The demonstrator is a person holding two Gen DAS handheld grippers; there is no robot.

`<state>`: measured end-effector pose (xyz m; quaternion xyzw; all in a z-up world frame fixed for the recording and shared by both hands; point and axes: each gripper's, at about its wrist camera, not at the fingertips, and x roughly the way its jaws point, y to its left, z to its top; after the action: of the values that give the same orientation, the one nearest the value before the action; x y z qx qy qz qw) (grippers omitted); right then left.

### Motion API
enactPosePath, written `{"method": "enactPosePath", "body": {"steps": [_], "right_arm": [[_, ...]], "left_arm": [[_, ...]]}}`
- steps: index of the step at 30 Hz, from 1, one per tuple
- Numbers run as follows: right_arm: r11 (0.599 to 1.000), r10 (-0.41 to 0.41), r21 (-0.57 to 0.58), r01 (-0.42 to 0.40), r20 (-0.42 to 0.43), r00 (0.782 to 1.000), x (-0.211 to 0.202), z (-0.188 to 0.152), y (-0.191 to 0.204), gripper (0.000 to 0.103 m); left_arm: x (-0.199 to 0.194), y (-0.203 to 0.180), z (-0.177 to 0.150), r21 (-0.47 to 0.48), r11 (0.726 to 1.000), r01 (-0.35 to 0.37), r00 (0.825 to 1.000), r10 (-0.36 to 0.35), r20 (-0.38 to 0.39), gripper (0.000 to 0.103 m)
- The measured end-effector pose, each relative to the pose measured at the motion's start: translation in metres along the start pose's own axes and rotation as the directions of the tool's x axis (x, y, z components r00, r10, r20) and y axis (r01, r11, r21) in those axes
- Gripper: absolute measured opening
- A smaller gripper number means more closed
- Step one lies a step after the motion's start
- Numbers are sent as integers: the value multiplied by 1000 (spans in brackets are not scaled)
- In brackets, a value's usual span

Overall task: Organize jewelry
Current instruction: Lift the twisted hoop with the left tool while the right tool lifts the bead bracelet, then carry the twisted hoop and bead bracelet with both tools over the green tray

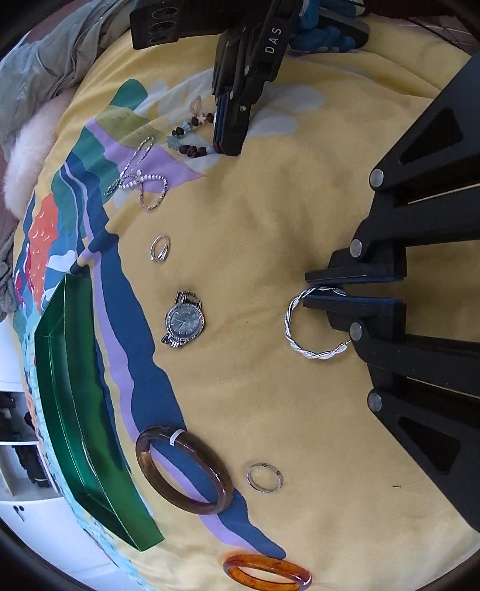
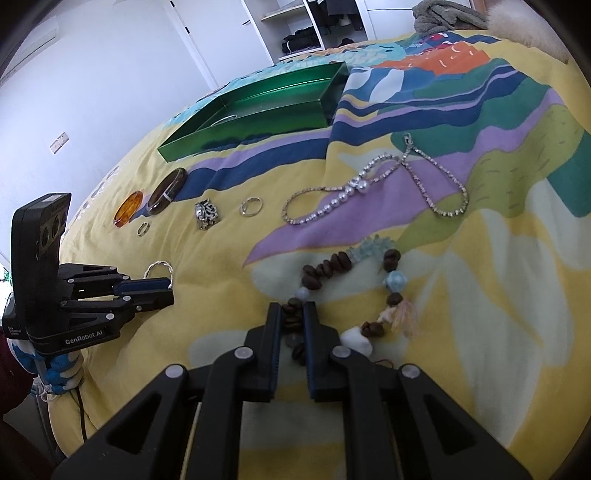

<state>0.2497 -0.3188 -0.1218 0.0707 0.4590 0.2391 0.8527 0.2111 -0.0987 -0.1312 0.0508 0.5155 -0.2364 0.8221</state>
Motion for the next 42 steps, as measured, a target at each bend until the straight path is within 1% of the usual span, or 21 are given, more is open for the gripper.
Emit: {"method": "enactPosePath", "body": {"steps": [2,3,5,8,13,19,25,31,42], "right_arm": [[1000,11,-2,-11,-2,1000,-2,0,1,11],[1000,16,-2,-16,-3,1000,-3,-1,2,11],[1000,24,0,-24,-3,1000,-6,-4,4,11],[998,55,20,-55,11,998,-14,-9,6,10],[996,82,23,-83,39,996,-30,-17,19,10],[992,118,42,-123,106,987,-55,-21,36,10],[990,127,37,-135,166,978,-82,-22,54,10],[991,124,13,-131,223,967,-109,-21,72,10],[993,118,-50,-107,316,942,-160,-5,113,10]], "left_arm": [[-3,-7,-4,36,999,5,1000,-5,0,5],[-4,-9,-5,37,999,14,1000,-15,1,5],[-9,-8,-8,19,999,41,999,-41,9,5],[-22,-7,-14,-23,996,86,995,-85,47,5],[-50,-12,-22,-48,992,118,987,-112,117,5],[-81,-15,-24,-66,989,131,976,-117,186,5],[-113,-16,-31,-92,984,152,959,-125,254,5],[-153,-15,-36,-101,983,153,936,-111,335,5],[-223,-11,-40,-111,980,167,871,-94,482,5]]}}
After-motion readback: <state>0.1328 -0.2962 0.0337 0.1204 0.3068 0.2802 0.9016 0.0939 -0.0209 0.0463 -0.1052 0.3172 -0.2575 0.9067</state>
